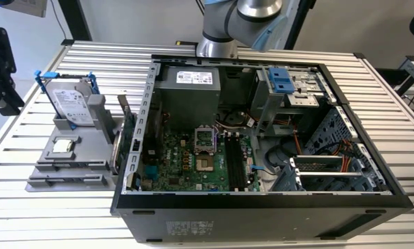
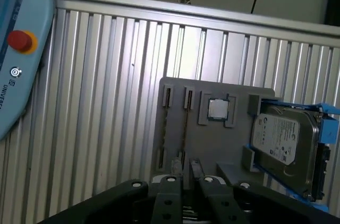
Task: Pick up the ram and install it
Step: 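Pick up the ram and move it above insertion slot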
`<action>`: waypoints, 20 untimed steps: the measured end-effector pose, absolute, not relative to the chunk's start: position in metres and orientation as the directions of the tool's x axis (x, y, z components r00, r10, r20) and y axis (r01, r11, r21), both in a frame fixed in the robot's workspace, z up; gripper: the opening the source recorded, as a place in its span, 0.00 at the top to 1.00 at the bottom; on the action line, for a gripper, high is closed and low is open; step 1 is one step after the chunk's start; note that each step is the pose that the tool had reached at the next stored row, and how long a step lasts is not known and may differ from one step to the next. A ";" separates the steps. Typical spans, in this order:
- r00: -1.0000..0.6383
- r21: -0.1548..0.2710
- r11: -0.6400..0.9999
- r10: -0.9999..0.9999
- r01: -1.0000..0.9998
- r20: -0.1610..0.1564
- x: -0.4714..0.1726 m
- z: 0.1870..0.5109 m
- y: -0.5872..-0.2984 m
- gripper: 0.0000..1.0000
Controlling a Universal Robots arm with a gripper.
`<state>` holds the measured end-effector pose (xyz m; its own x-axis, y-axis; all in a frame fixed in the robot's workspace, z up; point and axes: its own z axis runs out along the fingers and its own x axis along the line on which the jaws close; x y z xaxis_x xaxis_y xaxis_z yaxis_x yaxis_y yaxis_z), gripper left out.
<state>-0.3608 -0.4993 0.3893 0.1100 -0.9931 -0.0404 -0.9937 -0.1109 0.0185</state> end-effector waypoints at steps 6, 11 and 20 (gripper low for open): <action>0.111 0.019 -0.112 -0.993 -0.994 -0.040 -0.361 0.389 -0.499 0.00; 0.082 0.019 -0.083 -0.996 -0.996 -0.040 -0.361 0.389 -0.499 0.00; 0.008 0.019 -0.009 -0.999 -1.000 -0.040 -0.361 0.380 -0.499 0.00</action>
<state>-0.3607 -0.4991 0.3804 0.0081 -0.9992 -0.0403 -0.9998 -0.0088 0.0186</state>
